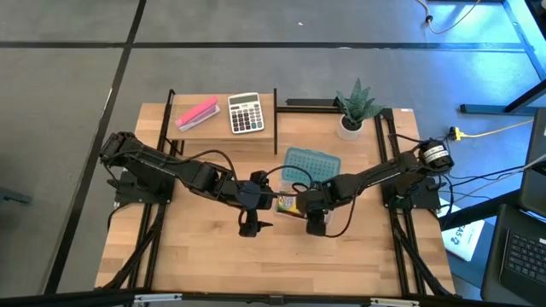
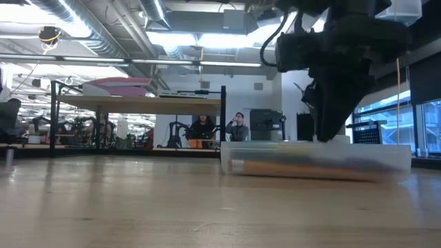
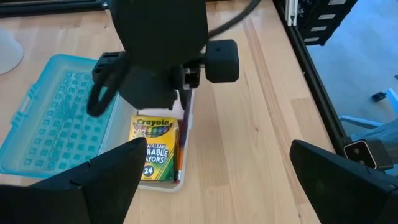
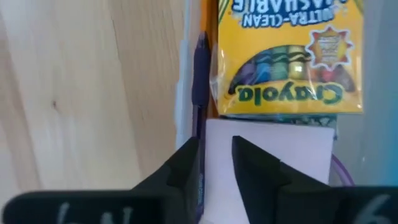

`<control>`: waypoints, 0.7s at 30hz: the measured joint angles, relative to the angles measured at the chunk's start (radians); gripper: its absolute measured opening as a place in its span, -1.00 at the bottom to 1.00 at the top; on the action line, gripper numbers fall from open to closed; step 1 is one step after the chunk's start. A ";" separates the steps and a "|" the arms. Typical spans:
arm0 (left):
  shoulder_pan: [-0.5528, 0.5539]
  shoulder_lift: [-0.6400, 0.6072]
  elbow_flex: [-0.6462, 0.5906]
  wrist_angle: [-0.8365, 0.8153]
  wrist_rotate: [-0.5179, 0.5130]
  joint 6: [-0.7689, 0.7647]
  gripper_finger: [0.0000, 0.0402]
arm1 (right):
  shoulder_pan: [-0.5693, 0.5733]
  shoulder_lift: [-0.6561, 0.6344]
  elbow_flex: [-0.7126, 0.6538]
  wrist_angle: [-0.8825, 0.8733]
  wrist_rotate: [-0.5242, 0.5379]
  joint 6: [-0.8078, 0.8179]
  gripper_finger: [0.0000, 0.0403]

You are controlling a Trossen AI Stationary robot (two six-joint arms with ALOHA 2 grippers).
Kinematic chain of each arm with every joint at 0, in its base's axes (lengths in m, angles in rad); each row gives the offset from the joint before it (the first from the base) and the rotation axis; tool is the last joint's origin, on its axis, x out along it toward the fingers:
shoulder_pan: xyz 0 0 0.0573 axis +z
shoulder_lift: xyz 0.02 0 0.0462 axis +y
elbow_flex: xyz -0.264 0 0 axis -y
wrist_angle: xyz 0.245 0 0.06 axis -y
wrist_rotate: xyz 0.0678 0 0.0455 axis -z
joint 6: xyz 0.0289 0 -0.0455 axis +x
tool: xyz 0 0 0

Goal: Pack school essentials
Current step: Close the supply box

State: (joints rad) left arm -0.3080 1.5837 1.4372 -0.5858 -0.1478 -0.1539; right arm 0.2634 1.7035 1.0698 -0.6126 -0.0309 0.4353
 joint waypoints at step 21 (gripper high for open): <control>0.000 0.000 0.000 -0.001 0.000 -0.024 0.94 | -0.064 -0.336 0.000 -0.199 0.074 0.086 -0.97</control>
State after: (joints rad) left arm -0.3080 1.5837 1.4374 -0.5869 -0.1474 -0.1778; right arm 0.1993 1.3673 1.0702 -0.8113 0.0428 0.5218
